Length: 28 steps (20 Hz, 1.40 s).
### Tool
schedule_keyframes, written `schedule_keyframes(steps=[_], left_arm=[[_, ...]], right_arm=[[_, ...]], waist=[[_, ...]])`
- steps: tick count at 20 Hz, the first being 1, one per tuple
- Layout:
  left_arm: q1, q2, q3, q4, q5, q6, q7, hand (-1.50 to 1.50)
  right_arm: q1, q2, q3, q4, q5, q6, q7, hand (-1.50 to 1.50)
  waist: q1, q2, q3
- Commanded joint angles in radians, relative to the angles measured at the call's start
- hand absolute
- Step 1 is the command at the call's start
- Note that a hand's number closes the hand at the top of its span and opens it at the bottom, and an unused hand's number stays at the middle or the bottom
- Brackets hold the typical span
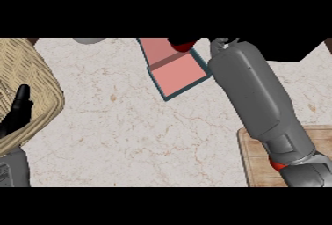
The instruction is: Pick the can from the cutting board and place it in the cardboard box
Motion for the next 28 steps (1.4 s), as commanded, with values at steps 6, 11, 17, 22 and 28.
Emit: schedule_keyframes(steps=[6, 11, 17, 22, 28], left_arm=[[-0.014, -0.010, -0.004, -0.007, 0.008, 0.120, -0.070, 0.00], [-0.009, -0.010, -0.022, -0.027, 0.011, 0.098, -0.064, 0.00], [-0.036, -0.010, -0.009, -0.035, 0.010, 0.083, -0.040, 0.00], [-0.008, -0.010, -0.037, -0.044, 0.022, 0.095, -0.038, 0.00], [-0.026, -0.009, -0.024, -0.027, 0.028, 0.119, -0.011, 0.00]], right_arm=[[-0.136, 0.057, -0.084, 0.352, 0.010, -0.147, -0.089, 1.50], [-0.169, 0.071, -0.125, 0.480, 0.015, -0.216, -0.031, 1.50], [-0.173, 0.082, -0.202, 0.558, -0.059, -0.207, -0.116, -1.50], [-0.195, 0.083, -0.238, 0.560, -0.077, -0.292, -0.200, -1.50], [-0.192, 0.069, -0.315, 0.519, -0.142, -0.397, -0.349, -1.50]], waist=[[0.040, 0.019, 0.000], [0.057, 0.027, -0.001], [0.046, 0.024, 0.001], [0.056, 0.029, 0.001], [0.026, 0.021, 0.002]])
